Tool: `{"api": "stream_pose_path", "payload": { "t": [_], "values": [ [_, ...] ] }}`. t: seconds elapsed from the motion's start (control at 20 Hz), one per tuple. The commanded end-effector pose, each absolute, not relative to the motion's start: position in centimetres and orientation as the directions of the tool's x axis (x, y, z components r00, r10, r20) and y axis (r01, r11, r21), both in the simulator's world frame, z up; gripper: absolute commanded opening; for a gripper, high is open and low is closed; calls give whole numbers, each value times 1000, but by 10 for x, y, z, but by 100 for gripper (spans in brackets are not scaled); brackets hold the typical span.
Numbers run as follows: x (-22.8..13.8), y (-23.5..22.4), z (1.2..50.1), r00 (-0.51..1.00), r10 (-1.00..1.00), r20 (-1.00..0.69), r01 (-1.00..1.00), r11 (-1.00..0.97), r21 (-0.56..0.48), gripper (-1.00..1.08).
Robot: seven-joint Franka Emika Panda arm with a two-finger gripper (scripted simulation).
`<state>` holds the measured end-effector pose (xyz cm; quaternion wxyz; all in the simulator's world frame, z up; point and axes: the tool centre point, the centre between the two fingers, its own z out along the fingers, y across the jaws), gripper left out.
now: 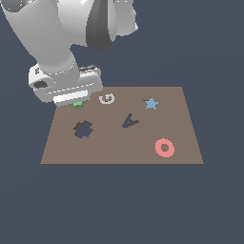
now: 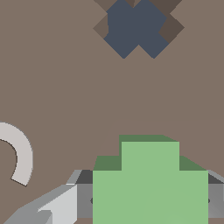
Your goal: Insert a designated object into the corresponding slot on a board.
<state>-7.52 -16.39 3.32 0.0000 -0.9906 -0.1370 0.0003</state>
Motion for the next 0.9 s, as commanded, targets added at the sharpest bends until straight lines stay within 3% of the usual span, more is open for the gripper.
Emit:
{"api": "stream_pose_path", "payload": {
  "t": [0.0,0.85],
  "values": [
    [-75,-163,33,965,264,0,264,-965,0,-100],
    [-71,-146,34,1000,-19,0,-19,-1000,0,-100]
  ]
}}
